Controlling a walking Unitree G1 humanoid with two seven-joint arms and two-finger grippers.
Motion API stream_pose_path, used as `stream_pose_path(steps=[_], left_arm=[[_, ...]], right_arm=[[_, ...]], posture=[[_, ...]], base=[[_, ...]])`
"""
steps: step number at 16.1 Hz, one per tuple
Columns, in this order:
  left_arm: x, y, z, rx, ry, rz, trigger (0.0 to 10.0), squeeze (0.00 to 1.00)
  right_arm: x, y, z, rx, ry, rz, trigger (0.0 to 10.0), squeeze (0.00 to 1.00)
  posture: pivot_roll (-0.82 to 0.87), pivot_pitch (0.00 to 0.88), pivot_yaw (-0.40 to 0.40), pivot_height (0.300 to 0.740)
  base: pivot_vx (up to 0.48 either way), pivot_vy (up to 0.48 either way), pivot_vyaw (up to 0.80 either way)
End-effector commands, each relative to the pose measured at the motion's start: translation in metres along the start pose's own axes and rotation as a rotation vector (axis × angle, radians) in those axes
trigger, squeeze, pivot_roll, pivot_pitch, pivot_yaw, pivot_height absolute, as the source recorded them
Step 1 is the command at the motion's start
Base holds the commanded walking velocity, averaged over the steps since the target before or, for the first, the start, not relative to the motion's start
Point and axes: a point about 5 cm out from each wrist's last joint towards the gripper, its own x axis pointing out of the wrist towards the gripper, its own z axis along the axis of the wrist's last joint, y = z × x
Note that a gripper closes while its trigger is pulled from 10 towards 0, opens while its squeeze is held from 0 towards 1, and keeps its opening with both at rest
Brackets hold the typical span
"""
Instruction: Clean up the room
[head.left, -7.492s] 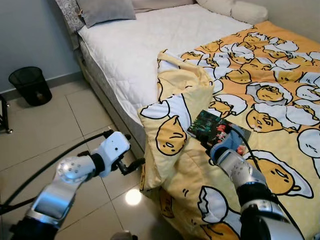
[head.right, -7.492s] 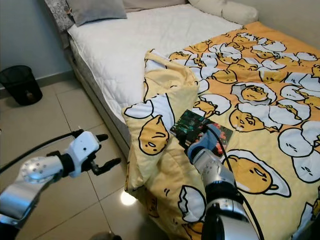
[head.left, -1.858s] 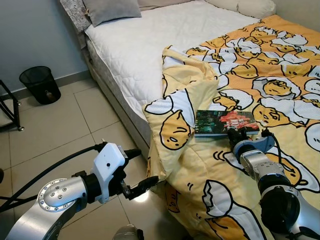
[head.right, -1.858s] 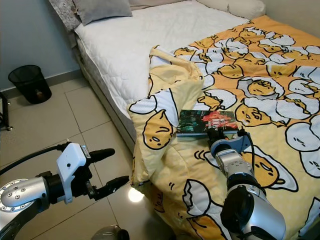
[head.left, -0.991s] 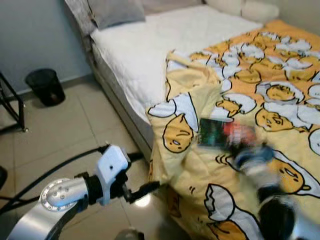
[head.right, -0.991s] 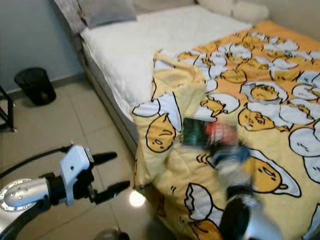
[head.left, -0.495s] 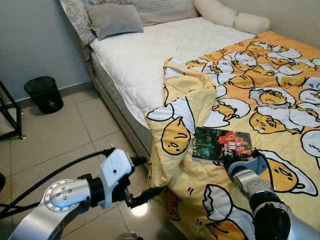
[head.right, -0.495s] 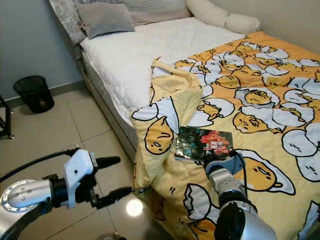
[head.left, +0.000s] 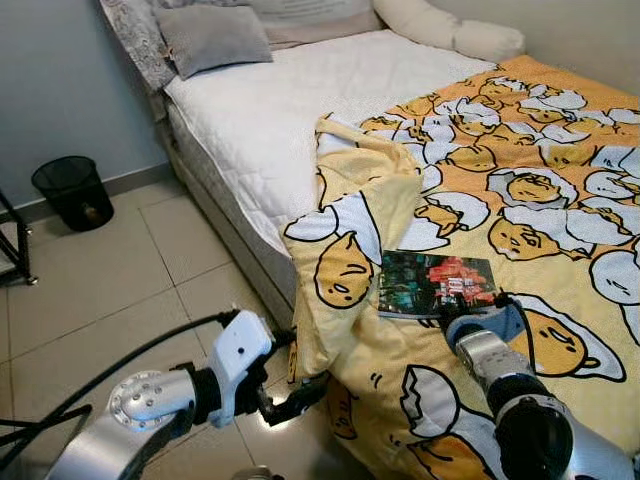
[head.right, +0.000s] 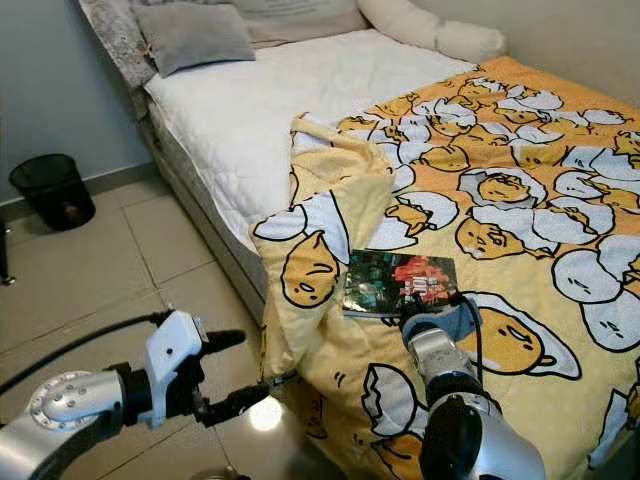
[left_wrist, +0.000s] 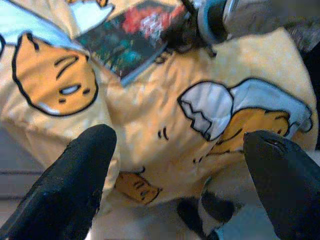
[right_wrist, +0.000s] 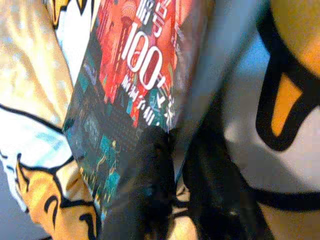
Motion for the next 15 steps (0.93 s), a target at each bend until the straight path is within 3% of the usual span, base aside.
stream_pose_path(steps=[1,9,13,15], left_arm=[[0.0,0.002,-0.001,0.018,0.007,0.025,10.0,1.0],[-0.016,-0.001,0.011,0.039,-0.043,0.069,10.0,1.0],[-0.025,0.0,0.017,0.043,-0.055,0.082,10.0,1.0],[-0.028,0.0,0.018,0.043,-0.055,0.086,10.0,1.0]], right_arm=[[0.001,0.007,0.0,0.006,-0.008,0.009,10.0,1.0],[0.001,0.003,-0.002,0.061,-0.056,-0.029,10.0,1.0],[0.001,0.007,-0.007,0.082,-0.064,-0.021,10.0,1.0],[0.001,0.015,-0.005,0.133,-0.094,0.03,10.0,1.0]], posture=[[0.06,0.023,0.0,0.74],[0.12,0.086,0.002,0.74],[0.14,0.1,0.006,0.74],[0.14,0.097,0.006,0.74]], base=[[0.0,0.0,0.0],[0.0,0.0,0.0],[0.0,0.0,0.0],[0.0,0.0,0.0]])
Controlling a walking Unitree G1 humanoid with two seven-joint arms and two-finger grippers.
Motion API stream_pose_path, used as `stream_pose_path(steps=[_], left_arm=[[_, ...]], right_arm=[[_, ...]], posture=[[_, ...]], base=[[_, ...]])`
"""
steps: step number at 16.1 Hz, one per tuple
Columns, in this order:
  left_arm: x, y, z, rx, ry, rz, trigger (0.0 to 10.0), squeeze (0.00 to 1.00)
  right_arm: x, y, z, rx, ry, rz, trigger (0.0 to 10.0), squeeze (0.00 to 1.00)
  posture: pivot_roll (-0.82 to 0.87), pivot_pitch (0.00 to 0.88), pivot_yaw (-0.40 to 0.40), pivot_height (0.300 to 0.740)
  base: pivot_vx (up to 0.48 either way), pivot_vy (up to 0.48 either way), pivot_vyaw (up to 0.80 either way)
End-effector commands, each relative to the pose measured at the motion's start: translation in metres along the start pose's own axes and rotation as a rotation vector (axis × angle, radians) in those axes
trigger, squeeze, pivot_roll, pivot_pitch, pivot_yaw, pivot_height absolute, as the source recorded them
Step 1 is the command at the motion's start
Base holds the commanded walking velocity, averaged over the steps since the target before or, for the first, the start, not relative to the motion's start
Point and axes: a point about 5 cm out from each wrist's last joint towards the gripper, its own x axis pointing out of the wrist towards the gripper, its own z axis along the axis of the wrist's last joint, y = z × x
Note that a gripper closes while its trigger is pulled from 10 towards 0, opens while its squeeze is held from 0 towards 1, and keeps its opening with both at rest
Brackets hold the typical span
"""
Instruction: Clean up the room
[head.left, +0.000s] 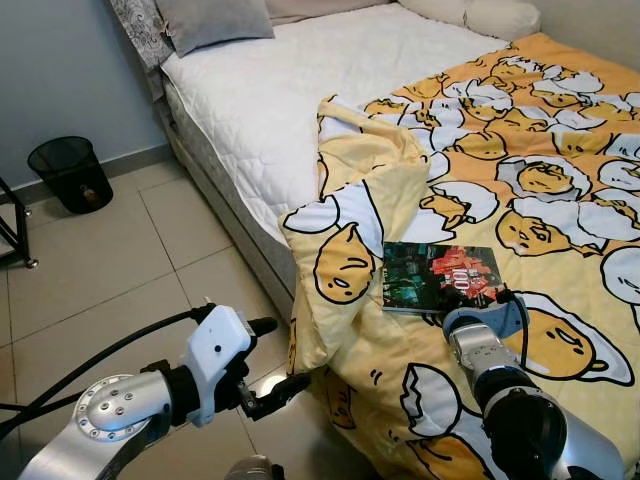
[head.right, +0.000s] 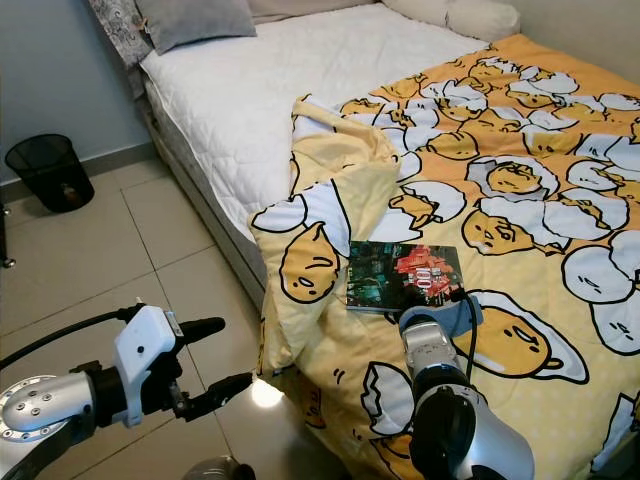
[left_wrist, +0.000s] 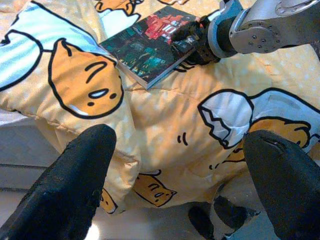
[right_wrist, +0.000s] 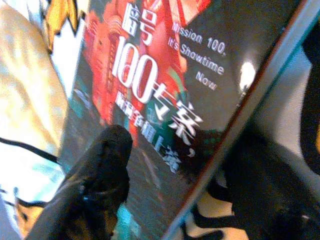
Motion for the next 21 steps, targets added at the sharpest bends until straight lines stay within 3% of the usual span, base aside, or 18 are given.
stream_pose_path(steps=[1,2,3,4,5,6,10,21], left_arm=[[-0.004,0.0,0.002,0.007,0.001,0.003,10.0,1.0],[-0.004,0.0,0.002,0.007,0.001,0.002,10.0,1.0],[-0.004,0.0,0.004,0.006,-0.002,-0.002,10.0,1.0],[-0.005,-0.001,0.004,0.005,-0.003,-0.007,10.0,1.0],[-0.005,-0.001,0.004,0.005,-0.002,-0.009,10.0,1.0],[-0.005,-0.002,0.004,0.006,0.0,-0.017,10.0,1.0],[-0.004,-0.003,0.005,0.007,0.0,-0.026,10.0,1.0],[0.0,-0.004,0.004,0.006,-0.005,-0.032,10.0,1.0]], right_arm=[[0.001,0.008,-0.001,0.07,-0.013,0.051,10.0,0.82],[0.001,0.01,0.0,0.088,-0.017,0.069,10.0,0.82],[0.001,0.018,0.003,0.104,-0.037,0.117,10.0,0.0],[0.001,0.021,0.004,0.117,-0.049,0.137,10.0,0.0],[0.002,0.022,0.005,0.121,-0.053,0.141,9.3,0.0],[0.002,0.023,0.005,0.12,-0.053,0.136,0.0,0.0],[0.002,0.03,0.006,0.134,-0.061,0.178,0.0,0.0],[0.001,0.027,0.002,0.102,-0.045,0.19,0.0,0.0]], posture=[[0.14,0.092,0.007,0.74],[0.14,0.092,0.007,0.74],[0.14,0.089,0.01,0.74],[0.14,0.087,0.012,0.74],[0.14,0.086,0.012,0.74],[0.14,0.086,0.013,0.74],[0.14,0.083,0.009,0.74],[0.13,0.06,0.003,0.74]], base=[[0.0,0.0,0.0],[0.0,0.0,0.0],[0.0,0.0,0.0],[0.0,0.0,0.0],[0.0,0.0,0.0],[0.0,0.0,0.0],[0.0,0.0,0.0],[0.0,0.0,0.0]])
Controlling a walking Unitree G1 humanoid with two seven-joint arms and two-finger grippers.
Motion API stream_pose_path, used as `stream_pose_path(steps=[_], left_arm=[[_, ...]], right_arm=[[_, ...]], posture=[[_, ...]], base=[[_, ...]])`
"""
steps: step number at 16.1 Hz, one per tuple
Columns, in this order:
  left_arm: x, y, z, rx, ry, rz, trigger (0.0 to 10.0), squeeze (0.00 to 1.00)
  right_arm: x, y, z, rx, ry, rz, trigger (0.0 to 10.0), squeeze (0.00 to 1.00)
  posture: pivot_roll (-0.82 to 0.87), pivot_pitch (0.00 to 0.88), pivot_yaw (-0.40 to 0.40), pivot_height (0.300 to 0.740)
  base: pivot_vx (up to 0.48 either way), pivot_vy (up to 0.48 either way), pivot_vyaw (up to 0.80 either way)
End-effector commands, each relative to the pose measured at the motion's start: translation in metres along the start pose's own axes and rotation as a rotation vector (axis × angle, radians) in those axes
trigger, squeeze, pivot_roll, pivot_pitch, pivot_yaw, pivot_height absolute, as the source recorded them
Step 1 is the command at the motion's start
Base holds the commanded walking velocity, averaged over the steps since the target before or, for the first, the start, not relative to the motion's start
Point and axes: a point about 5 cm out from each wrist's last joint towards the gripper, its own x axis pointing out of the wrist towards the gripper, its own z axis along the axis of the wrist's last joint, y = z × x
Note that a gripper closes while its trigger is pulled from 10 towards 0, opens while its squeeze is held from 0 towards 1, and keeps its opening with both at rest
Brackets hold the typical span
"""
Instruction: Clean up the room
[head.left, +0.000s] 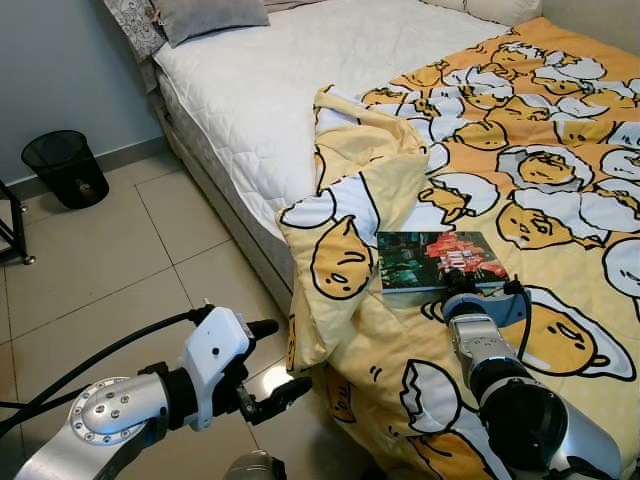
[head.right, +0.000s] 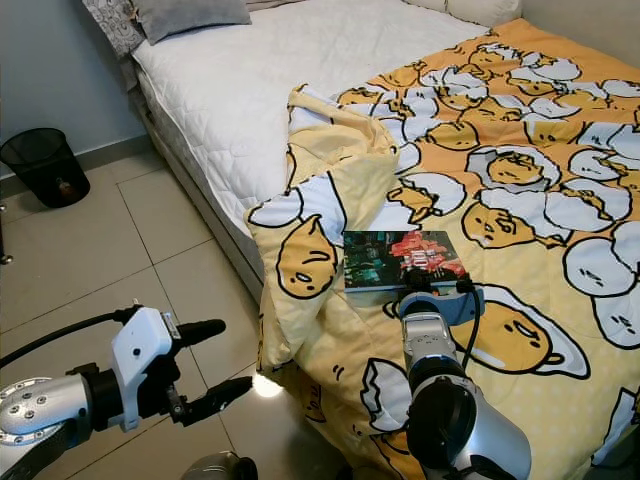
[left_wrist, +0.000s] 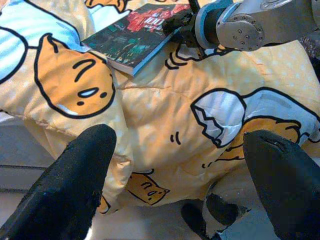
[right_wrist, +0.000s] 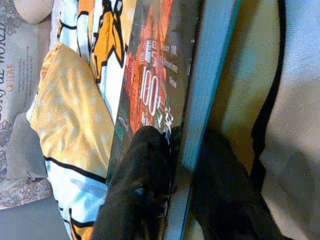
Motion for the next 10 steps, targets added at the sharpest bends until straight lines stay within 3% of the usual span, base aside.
stream_pose_path(steps=[1,7,10], left_arm=[[0.003,0.001,0.0,0.006,-0.002,-0.005,10.0,1.0],[0.015,0.007,0.006,-0.011,-0.071,-0.029,10.0,1.0],[0.021,0.018,0.013,-0.041,-0.141,0.045,10.0,1.0]], right_arm=[[0.002,0.011,-0.002,0.003,0.01,0.041,0.0,0.0],[0.003,0.016,0.003,0.057,-0.016,0.1,0.0,0.0],[-0.002,0.014,0.011,-0.045,-0.002,0.199,0.0,0.0]], posture=[[0.12,0.044,0.002,0.74],[0.06,0.0,0.008,0.74],[0.01,0.0,0.019,0.74]], base=[[0.0,0.0,0.0],[0.0,0.0,0.0],[0.0,0.0,0.0]])
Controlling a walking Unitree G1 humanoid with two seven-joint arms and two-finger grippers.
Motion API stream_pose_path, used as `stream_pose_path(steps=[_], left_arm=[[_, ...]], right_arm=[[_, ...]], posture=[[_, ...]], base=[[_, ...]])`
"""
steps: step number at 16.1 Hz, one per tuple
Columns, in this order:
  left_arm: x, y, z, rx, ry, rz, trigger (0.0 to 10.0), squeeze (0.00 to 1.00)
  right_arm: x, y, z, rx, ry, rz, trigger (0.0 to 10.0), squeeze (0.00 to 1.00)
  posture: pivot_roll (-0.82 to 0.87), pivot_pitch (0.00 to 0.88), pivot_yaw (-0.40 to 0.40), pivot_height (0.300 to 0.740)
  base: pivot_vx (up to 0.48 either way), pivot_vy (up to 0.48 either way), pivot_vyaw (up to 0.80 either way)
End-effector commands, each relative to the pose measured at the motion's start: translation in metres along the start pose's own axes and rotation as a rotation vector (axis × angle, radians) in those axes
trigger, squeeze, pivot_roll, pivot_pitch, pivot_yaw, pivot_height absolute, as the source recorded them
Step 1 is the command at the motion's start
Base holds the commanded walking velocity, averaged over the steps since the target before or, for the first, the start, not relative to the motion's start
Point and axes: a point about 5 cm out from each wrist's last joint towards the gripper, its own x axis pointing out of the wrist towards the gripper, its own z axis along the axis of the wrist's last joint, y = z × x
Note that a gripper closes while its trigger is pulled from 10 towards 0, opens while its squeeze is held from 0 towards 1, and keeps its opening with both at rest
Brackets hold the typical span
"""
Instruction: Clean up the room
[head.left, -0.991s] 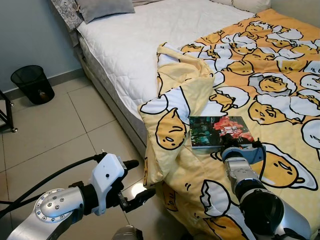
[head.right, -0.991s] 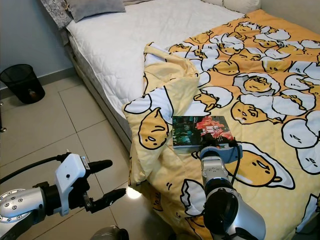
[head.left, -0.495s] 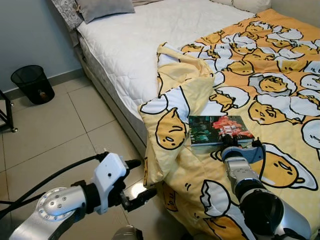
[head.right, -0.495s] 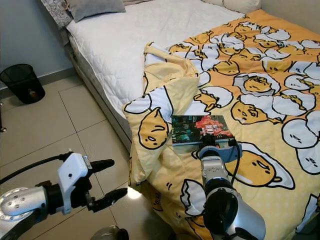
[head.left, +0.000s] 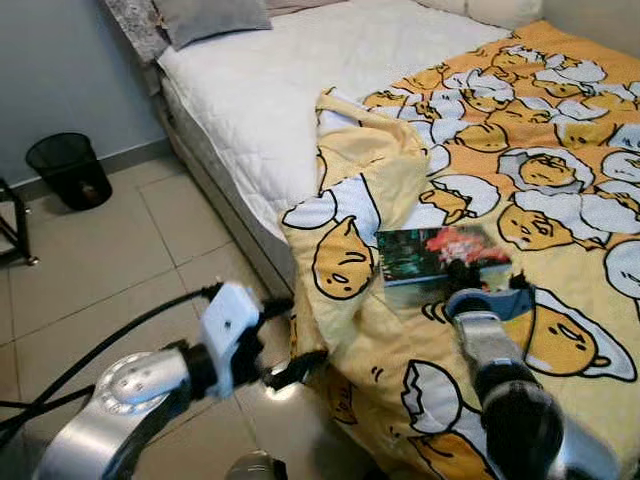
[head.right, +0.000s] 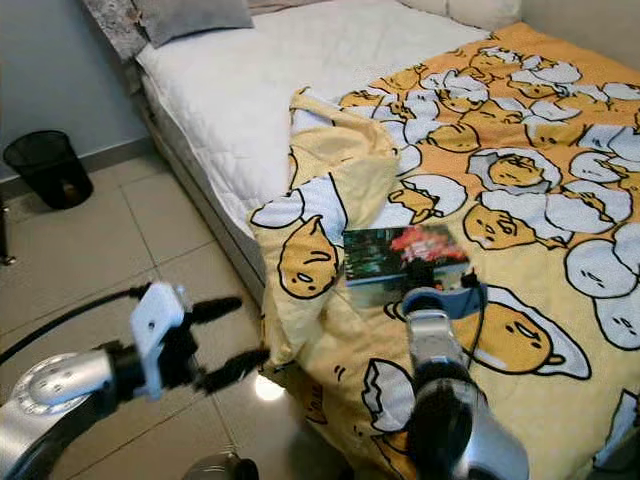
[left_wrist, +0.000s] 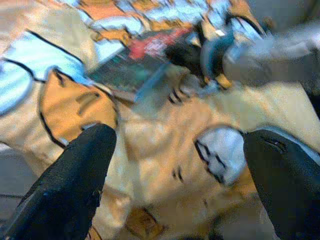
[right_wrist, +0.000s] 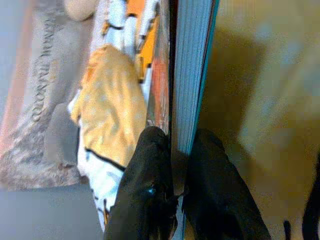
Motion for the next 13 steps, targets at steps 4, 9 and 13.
stream_pose_path(steps=[4,9,13], left_arm=[[0.003,0.024,0.001,0.021,-0.003,0.17,10.0,1.0],[0.008,0.047,0.007,0.074,-0.028,0.448,10.0,1.0],[0.011,0.046,0.012,0.105,-0.073,0.529,10.0,1.0]], right_arm=[[-0.005,0.025,0.026,-0.155,-0.087,0.109,0.0,0.0],[-0.033,0.07,0.008,-0.698,-0.078,0.312,0.0,0.0],[-0.044,0.072,-0.009,-0.915,-0.066,0.315,0.0,0.0]], posture=[[-0.05,0.0,0.034,0.74],[-0.07,0.0,0.027,0.74],[-0.05,0.0,-0.005,0.74]], base=[[0.0,0.0,0.0],[0.0,0.0,0.0],[0.0,0.0,0.0]])
